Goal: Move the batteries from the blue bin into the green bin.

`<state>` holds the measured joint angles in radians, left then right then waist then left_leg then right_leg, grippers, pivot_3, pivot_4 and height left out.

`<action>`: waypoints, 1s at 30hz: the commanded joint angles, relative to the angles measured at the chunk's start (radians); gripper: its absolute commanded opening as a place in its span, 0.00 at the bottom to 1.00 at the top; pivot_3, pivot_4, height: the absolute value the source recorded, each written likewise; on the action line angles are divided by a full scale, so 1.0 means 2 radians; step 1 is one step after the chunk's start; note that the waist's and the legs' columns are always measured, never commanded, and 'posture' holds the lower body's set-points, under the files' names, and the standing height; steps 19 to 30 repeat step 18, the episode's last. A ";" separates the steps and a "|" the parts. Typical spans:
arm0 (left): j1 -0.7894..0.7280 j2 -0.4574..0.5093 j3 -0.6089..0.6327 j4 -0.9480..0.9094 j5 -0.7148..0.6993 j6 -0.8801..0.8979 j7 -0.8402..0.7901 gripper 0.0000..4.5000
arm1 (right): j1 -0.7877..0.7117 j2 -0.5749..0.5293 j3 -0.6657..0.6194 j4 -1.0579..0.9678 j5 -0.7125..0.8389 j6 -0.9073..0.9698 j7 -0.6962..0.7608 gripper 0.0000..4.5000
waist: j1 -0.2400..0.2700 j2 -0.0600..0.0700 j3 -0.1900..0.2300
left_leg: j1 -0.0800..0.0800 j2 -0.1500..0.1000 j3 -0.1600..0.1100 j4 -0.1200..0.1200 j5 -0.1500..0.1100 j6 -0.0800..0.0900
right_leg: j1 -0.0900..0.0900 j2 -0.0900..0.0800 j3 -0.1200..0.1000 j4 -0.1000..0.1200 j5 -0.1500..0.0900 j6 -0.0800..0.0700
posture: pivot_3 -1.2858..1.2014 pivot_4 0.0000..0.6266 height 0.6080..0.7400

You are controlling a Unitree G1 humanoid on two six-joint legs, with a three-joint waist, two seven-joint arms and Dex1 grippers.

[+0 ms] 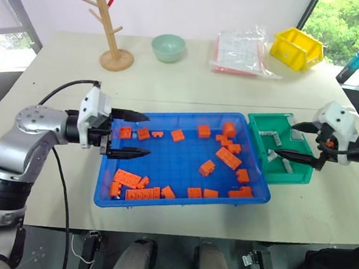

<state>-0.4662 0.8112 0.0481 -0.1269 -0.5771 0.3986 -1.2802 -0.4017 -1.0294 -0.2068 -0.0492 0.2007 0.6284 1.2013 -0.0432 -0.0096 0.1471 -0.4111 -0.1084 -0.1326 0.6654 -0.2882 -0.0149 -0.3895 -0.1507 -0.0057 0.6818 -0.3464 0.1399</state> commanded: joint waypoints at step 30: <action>0.054 0.101 0.127 0.034 -0.026 0.025 -0.027 1.00 | 0.122 -0.086 -0.162 0.126 0.107 -0.062 0.130 0.99 | -0.001 0.000 0.000 | 0.000 0.000 0.000 0.000 0.000 0.000 | 0.000 0.000 0.000 -0.001 0.000 0.000 | 0.52 0.24 0.90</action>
